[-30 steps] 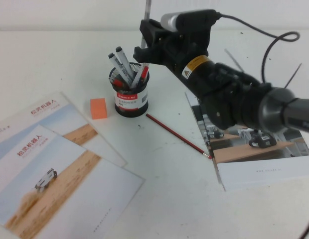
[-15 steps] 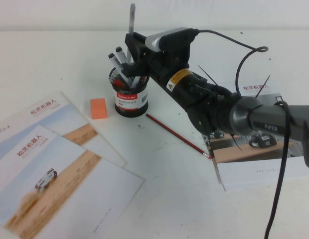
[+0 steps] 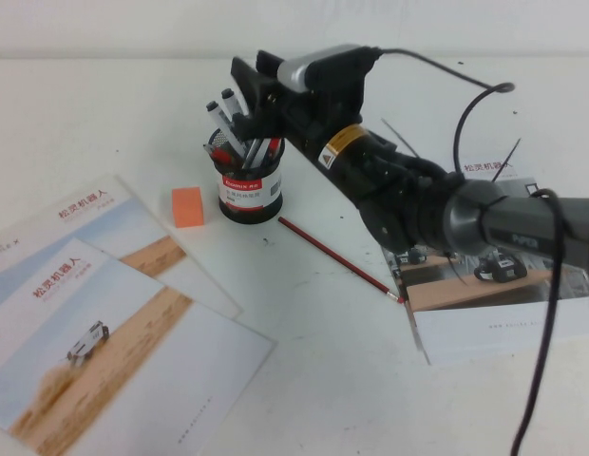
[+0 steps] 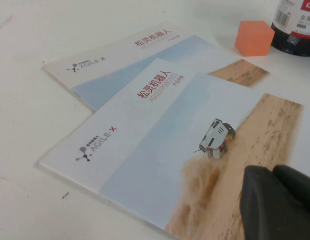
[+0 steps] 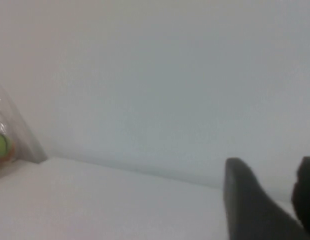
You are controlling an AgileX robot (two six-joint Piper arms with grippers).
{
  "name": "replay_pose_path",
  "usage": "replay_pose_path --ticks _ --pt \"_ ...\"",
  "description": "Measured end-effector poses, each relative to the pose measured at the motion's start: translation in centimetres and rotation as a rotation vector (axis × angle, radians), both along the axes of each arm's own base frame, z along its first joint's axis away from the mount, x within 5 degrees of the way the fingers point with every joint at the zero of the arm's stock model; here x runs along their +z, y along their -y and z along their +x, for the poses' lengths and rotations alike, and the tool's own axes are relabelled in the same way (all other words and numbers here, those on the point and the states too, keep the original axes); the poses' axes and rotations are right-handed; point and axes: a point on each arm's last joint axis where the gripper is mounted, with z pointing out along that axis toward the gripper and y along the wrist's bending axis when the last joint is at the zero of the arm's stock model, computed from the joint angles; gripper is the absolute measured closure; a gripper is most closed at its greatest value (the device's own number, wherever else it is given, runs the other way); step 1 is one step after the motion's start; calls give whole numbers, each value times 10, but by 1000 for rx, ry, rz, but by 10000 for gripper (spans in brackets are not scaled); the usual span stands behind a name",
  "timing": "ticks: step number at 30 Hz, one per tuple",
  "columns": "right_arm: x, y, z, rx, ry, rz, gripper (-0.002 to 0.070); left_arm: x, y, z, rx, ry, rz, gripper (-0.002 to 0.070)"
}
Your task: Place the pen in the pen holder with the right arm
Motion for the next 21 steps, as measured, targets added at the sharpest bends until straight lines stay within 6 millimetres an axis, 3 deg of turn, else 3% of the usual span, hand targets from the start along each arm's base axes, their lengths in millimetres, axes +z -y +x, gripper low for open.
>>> replay_pose_path --ticks 3,6,15,21 --pt "21 6 -12 14 47 16 608 0 0 0 0 0 0 676" --pt "40 18 -32 29 83 26 671 0 0 0 0 0 0 676" --pt "64 82 -120 -14 123 -178 694 0 0 0 0 0 0 676" --pt "82 122 -174 -46 37 -323 695 0 0 0 0 0 0 676"
